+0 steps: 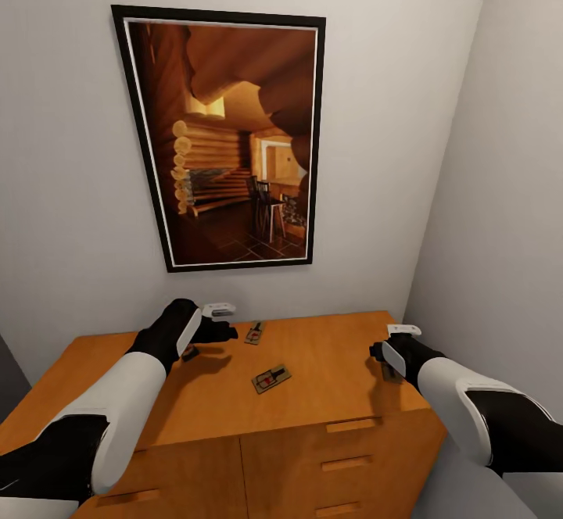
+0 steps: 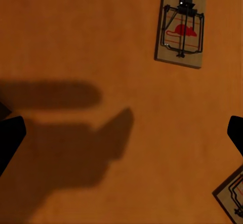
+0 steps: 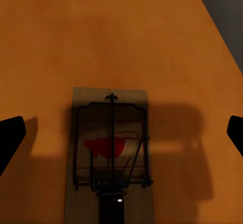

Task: Take the four mousetraps from the cabinet in the bathroom and place them on the bathroom floor. Make sure all four end up on the same floor surface, and ensure that at least two of them are either under or directly next to the same bathroom sink.

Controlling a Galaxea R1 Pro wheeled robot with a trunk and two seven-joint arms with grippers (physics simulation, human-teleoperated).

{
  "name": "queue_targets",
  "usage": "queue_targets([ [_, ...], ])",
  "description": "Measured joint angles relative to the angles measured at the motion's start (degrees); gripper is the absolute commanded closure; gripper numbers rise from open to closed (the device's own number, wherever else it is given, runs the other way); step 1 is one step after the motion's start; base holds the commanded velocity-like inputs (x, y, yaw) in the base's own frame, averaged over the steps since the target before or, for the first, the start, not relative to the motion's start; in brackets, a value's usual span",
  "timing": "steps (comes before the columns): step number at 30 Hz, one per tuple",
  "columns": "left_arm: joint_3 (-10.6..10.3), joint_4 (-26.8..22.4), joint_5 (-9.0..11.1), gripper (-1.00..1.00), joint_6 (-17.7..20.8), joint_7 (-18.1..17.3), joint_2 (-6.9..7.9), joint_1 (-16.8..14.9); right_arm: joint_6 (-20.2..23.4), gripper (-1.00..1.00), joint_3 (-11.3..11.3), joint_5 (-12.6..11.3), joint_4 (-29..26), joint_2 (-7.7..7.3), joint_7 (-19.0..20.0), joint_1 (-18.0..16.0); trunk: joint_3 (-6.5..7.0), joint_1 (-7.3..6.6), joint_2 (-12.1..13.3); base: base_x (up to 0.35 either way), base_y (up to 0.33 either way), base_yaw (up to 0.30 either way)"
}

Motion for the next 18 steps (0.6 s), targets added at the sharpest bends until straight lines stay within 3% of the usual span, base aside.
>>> queue_targets([
  [18,0.0,-0.08,0.0,-1.0,0.01,0.02,-0.09,0.01,1.26,-1.0,-0.07,-0.23,0.98,-0.41,2.65,-0.01,0.0,0.0,0.0,0.0,0.0,0.0],
])
